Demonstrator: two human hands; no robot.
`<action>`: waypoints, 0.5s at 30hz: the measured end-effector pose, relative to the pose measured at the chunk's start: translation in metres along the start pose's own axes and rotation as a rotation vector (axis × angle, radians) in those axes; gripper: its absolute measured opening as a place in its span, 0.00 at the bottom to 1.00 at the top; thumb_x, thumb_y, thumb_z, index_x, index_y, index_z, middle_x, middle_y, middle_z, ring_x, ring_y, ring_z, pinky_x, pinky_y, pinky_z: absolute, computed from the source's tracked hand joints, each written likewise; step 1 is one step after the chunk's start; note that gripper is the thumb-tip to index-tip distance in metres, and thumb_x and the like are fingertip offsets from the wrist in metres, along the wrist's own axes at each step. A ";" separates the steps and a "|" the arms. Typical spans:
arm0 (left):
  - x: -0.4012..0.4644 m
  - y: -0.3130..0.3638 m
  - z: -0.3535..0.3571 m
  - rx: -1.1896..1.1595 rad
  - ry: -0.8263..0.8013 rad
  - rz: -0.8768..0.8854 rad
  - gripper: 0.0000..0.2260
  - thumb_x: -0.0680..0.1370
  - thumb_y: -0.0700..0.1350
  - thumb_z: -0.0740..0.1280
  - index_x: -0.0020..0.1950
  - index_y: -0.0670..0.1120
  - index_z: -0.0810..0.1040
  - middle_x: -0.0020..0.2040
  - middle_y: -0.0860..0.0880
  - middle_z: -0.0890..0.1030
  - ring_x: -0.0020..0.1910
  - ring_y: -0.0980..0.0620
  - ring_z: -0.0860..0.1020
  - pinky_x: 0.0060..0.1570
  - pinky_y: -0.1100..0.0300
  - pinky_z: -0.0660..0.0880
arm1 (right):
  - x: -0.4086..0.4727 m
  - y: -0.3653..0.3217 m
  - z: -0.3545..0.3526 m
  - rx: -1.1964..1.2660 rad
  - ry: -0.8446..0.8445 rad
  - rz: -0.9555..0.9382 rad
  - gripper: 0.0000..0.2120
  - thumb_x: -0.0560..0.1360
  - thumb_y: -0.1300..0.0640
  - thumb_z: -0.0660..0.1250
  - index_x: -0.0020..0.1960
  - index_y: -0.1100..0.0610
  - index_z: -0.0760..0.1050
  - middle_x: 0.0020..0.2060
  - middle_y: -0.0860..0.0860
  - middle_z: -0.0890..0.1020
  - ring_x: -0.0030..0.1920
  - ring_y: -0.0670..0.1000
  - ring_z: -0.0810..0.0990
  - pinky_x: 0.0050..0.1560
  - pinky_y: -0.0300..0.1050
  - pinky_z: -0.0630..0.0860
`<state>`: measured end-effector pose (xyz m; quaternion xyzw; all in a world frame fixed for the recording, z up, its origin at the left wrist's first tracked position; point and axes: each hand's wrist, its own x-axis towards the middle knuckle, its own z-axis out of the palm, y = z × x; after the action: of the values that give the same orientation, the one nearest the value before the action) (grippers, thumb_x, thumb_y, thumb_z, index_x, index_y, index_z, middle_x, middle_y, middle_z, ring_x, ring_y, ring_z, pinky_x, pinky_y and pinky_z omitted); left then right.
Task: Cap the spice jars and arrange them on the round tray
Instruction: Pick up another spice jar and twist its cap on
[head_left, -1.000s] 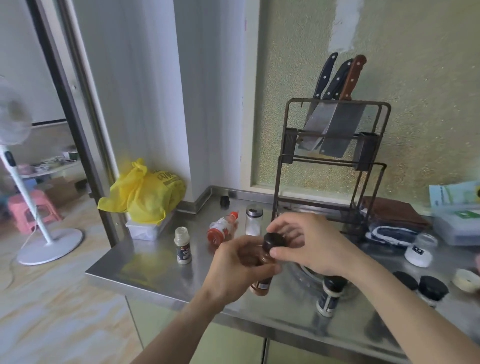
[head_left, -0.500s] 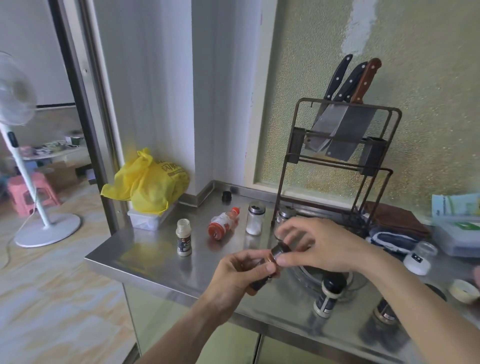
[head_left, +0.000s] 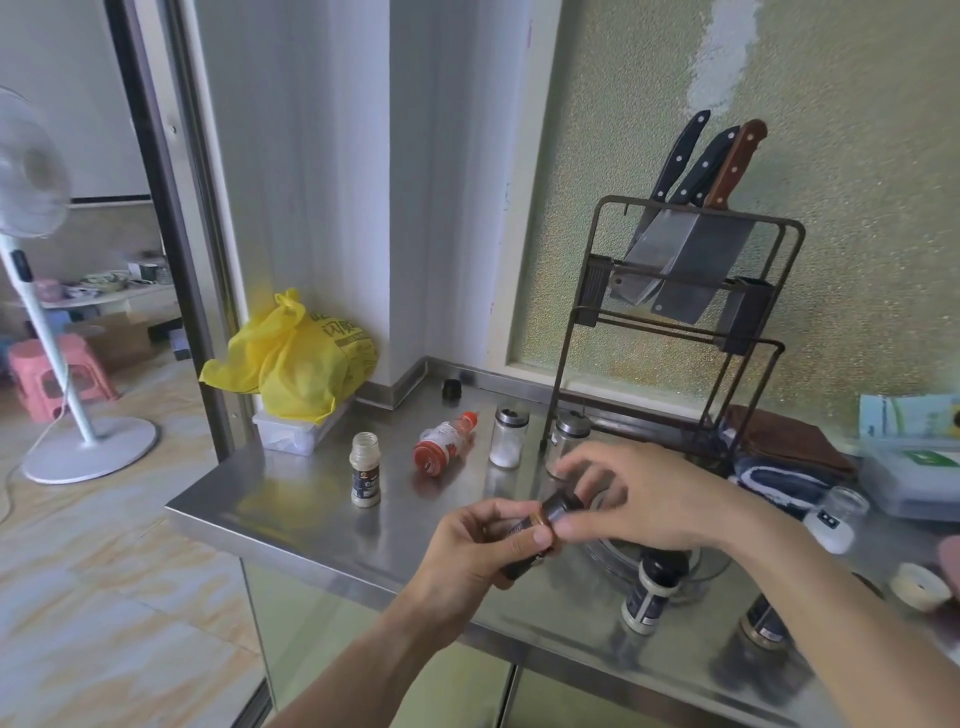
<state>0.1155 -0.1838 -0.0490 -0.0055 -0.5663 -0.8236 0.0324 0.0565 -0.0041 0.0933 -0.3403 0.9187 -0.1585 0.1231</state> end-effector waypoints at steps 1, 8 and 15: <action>0.000 0.000 0.000 -0.006 0.000 0.003 0.22 0.67 0.46 0.81 0.58 0.38 0.84 0.45 0.35 0.84 0.35 0.49 0.75 0.28 0.64 0.61 | 0.000 0.001 -0.001 0.056 -0.011 -0.012 0.16 0.72 0.40 0.76 0.57 0.42 0.78 0.48 0.42 0.87 0.45 0.42 0.86 0.55 0.50 0.83; 0.001 0.000 -0.003 0.008 0.007 0.007 0.24 0.67 0.46 0.81 0.59 0.38 0.83 0.46 0.34 0.85 0.33 0.52 0.76 0.28 0.65 0.62 | -0.001 0.000 0.001 0.067 -0.028 0.015 0.18 0.72 0.42 0.76 0.59 0.43 0.77 0.47 0.46 0.87 0.44 0.45 0.87 0.54 0.50 0.83; 0.003 -0.010 -0.002 0.015 0.010 -0.013 0.28 0.63 0.51 0.85 0.57 0.39 0.84 0.43 0.37 0.84 0.32 0.52 0.74 0.30 0.63 0.63 | 0.000 -0.002 0.001 0.024 -0.038 -0.012 0.20 0.70 0.41 0.78 0.58 0.41 0.78 0.48 0.41 0.85 0.44 0.42 0.85 0.53 0.46 0.82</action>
<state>0.1123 -0.1820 -0.0584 0.0025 -0.5723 -0.8195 0.0299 0.0578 -0.0053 0.0932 -0.3474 0.9121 -0.1636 0.1438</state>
